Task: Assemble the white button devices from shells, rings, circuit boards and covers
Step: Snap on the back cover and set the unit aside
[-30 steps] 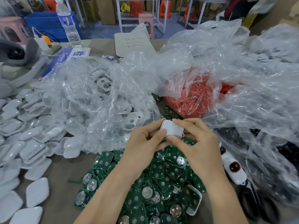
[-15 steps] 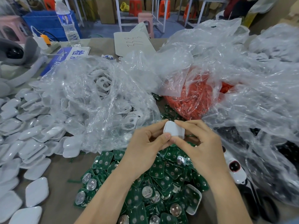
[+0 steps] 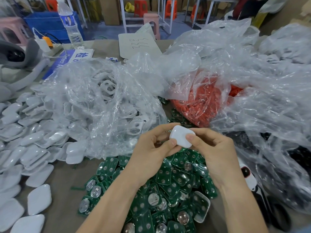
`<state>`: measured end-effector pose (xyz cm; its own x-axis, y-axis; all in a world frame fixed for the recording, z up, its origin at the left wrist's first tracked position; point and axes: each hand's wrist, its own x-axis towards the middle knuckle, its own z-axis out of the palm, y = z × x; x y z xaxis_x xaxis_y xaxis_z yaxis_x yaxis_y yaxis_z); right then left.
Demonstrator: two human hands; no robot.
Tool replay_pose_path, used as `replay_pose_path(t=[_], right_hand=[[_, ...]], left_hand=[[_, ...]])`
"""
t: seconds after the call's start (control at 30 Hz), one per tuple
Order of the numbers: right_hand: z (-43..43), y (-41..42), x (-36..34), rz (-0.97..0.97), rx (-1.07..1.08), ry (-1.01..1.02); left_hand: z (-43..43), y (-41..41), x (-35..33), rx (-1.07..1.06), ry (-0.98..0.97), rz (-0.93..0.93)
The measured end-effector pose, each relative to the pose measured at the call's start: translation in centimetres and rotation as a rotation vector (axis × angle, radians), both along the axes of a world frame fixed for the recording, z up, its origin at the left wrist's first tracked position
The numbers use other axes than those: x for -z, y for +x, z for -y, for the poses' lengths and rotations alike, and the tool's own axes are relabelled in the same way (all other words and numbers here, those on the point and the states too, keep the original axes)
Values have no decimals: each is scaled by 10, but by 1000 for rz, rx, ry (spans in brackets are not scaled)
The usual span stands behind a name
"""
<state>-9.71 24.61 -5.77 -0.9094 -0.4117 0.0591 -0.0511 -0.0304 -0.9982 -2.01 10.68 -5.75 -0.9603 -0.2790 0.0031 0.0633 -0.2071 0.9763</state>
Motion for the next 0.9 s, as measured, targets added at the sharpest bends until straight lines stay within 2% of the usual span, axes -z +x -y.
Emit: replay_pose_path(t=[0.23,0.6,0.7,0.9], right_hand=[[0,2,-1,-57,-11,32],[0,5,-2,-97,-5,83],[-1,3,-3,-69,-45,100],[-3,-2,-10,-156,-149,152]], left_hand=[[-3,-1,1,-77,-54,-6],[-1,0,4,-71,-85,24],[2,0,4,-37,-142,57],[2,-1,4,-89,-231,21]])
